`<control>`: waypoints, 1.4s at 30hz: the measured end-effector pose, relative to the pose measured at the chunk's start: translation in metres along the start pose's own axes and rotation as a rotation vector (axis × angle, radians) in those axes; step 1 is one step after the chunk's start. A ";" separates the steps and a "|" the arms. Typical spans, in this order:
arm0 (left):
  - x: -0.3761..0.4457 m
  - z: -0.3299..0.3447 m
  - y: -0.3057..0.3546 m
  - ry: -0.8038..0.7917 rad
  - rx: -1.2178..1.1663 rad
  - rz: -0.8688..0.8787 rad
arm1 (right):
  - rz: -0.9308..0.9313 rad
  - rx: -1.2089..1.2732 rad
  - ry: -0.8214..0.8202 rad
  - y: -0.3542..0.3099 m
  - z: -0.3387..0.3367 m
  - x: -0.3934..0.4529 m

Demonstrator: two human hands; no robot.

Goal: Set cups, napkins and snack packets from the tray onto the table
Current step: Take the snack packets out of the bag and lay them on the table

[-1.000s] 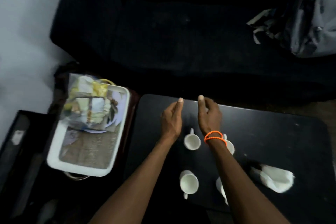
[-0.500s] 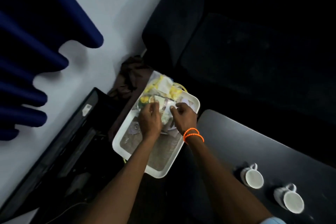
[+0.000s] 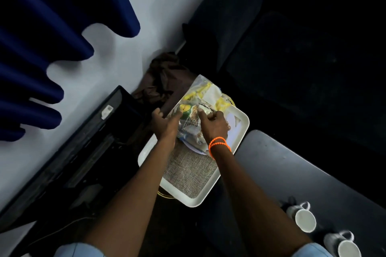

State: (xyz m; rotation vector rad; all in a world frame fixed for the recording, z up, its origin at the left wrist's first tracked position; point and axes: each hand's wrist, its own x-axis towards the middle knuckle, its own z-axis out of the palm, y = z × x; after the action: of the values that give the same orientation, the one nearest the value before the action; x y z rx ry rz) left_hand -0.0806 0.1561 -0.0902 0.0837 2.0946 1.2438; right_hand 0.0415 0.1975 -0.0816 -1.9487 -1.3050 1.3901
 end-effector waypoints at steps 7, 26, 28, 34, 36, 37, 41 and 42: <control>-0.026 0.005 0.010 -0.107 -0.085 0.093 | 0.107 0.088 -0.062 -0.003 -0.022 0.001; -0.073 0.033 0.003 -0.585 0.364 0.317 | 0.225 0.717 -0.096 0.055 -0.114 -0.011; -0.093 0.048 0.009 -0.667 0.368 0.346 | 0.168 0.717 -0.064 0.056 -0.137 -0.021; -0.156 0.095 -0.003 -0.848 0.240 0.181 | 0.016 0.356 0.081 0.073 -0.210 -0.056; -0.172 0.102 -0.013 -0.879 0.247 0.136 | 0.024 0.219 0.117 0.085 -0.222 -0.066; -0.176 0.105 -0.017 -0.872 0.250 0.102 | 0.032 0.214 0.125 0.091 -0.225 -0.068; -0.177 0.103 -0.025 -0.744 0.174 -0.073 | 0.142 0.532 -0.170 0.109 -0.221 -0.067; -0.175 0.102 -0.026 -0.735 0.168 -0.094 | 0.170 0.592 -0.260 0.110 -0.216 -0.067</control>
State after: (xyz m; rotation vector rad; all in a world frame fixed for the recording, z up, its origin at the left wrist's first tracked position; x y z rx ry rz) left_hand 0.1189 0.1518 -0.0497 0.4423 1.5259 0.8045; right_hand 0.2795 0.1260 -0.0407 -1.5324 -0.7061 1.8976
